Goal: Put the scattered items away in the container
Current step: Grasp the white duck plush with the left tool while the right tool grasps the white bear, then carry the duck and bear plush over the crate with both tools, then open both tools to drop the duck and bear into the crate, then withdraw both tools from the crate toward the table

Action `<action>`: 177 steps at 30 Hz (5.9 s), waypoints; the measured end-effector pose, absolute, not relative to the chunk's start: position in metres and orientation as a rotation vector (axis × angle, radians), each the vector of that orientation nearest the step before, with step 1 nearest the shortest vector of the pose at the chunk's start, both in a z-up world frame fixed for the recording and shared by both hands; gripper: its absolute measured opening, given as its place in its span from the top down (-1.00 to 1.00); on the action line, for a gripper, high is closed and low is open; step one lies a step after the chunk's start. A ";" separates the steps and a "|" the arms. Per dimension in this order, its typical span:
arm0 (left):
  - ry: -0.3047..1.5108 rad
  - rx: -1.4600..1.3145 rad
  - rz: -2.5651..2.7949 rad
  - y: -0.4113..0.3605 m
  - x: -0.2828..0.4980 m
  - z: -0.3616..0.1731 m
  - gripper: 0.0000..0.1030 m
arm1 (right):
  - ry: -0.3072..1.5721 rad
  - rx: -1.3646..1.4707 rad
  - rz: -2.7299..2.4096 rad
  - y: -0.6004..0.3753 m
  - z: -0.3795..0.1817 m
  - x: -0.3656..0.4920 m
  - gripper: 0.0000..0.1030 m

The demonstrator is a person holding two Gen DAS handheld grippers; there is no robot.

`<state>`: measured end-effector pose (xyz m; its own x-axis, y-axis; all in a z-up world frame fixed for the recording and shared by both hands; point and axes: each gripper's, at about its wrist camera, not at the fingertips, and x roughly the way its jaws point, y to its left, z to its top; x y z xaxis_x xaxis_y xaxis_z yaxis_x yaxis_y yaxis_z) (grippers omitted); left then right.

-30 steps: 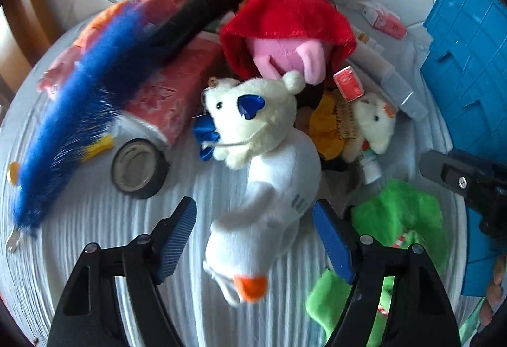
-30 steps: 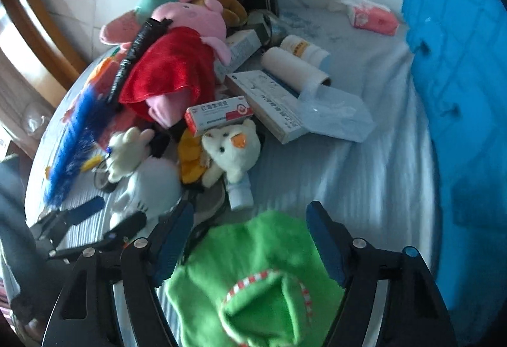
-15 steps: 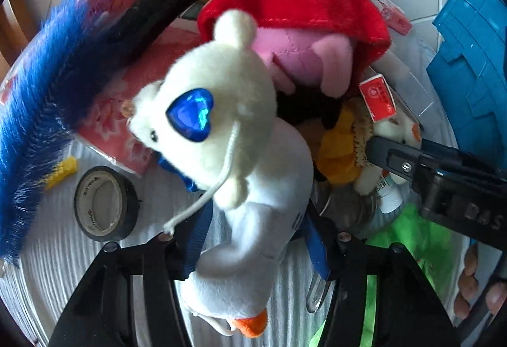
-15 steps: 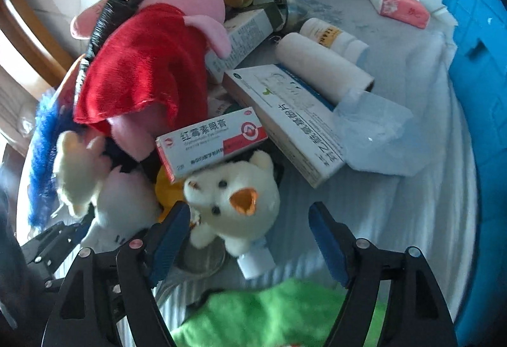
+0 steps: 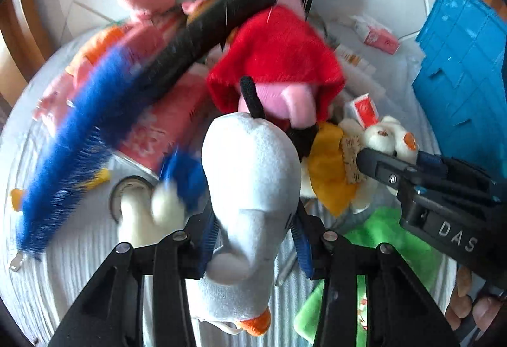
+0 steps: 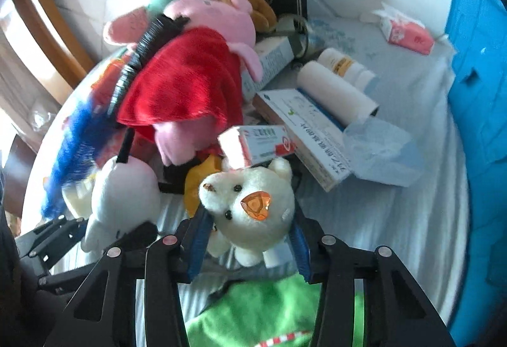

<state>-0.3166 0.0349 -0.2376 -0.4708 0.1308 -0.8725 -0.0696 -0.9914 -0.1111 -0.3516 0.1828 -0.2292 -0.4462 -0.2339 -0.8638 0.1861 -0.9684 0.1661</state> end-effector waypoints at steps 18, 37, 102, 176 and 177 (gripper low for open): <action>-0.024 -1.258 2.890 0.046 -0.197 -0.121 0.19 | 0.052 1.061 -2.628 0.198 -0.098 -0.226 0.13; 0.027 -0.992 2.868 0.039 -0.091 -0.048 0.19 | 0.098 0.796 -2.892 0.213 0.001 -0.082 0.13; 0.398 -1.533 2.539 0.517 -0.358 -0.082 -0.34 | 0.286 1.444 -2.874 0.650 -0.069 -0.331 -0.99; 0.271 -1.420 2.761 0.088 -0.157 0.040 -0.34 | 0.179 1.318 -2.720 0.345 0.108 -0.170 -0.99; 0.259 -1.427 2.764 0.076 -0.156 0.034 -0.34 | 0.158 1.320 -2.709 0.330 0.104 -0.168 -0.99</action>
<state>-0.1557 0.0756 0.0343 -0.5819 -0.0575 -0.8112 -0.0943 -0.9860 0.1375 -0.1684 0.3305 0.1042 -0.6114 -0.0653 -0.7886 0.1563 -0.9869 -0.0395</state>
